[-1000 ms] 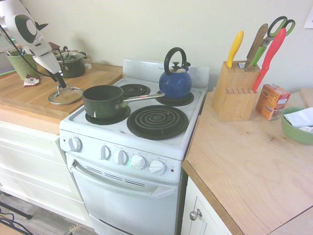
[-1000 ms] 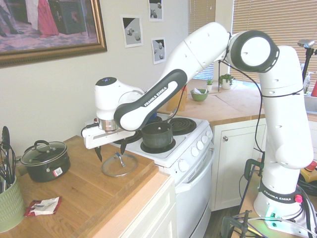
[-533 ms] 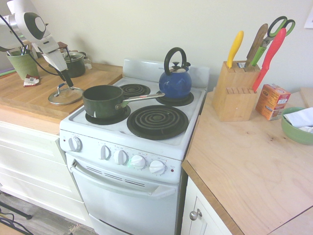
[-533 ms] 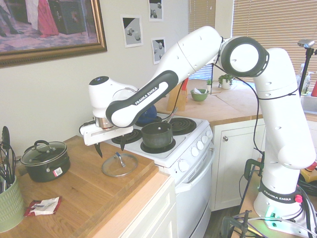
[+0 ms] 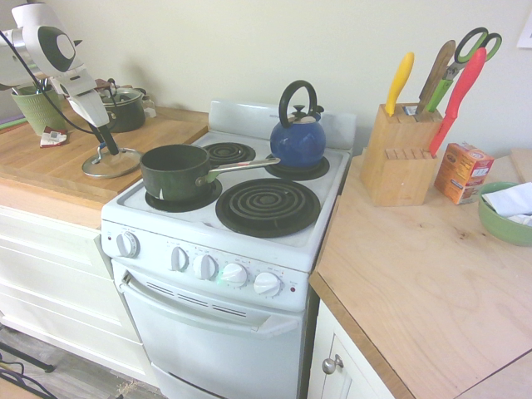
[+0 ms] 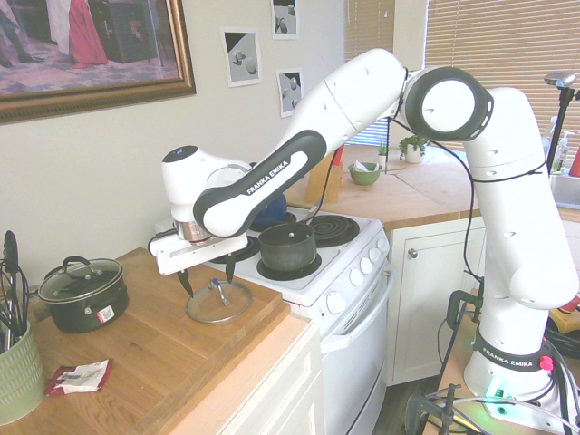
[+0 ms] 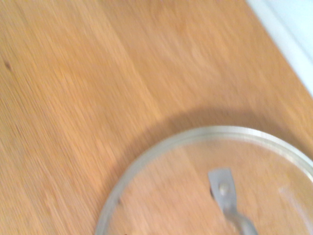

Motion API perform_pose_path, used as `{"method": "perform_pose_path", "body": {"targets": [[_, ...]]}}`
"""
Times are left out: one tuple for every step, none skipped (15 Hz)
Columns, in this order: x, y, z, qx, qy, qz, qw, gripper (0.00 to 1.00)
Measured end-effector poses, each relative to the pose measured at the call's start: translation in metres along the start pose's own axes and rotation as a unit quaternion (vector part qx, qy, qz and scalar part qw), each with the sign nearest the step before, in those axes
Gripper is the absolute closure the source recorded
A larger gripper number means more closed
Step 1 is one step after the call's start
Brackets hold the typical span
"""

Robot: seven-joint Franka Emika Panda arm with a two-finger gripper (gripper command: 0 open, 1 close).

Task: Cover the lid of the pot

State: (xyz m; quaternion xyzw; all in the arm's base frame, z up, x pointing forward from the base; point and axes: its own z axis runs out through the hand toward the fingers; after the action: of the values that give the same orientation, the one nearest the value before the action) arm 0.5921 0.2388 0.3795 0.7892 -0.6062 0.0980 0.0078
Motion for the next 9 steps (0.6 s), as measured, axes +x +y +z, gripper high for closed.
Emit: {"method": "perform_pose_path", "body": {"targets": [[-0.0016,0.0011,0.0006,-0.004,-0.002,0.000,1.000,0.00],[-0.0025,0.0019,0.0011,-0.007,-0.004,0.000,1.000,0.00],[-0.0027,0.0024,0.0013,-0.010,-0.005,-0.001,1.000,1.00],[-0.0026,0.0025,0.0015,-0.010,-0.006,-0.001,1.000,1.00],[-0.0026,0.0026,0.0015,-0.011,-0.006,-0.001,1.000,1.00],[-0.0028,0.0027,0.0016,-0.011,-0.007,-0.002,1.000,1.00],[-0.0028,0.0029,0.0018,-0.012,-0.008,-0.002,1.000,1.00],[-0.0025,0.0030,0.0021,-0.012,-0.008,-0.001,1.000,1.00],[-0.0023,0.0032,0.0025,-0.013,-0.009,0.000,1.000,1.00]]}}
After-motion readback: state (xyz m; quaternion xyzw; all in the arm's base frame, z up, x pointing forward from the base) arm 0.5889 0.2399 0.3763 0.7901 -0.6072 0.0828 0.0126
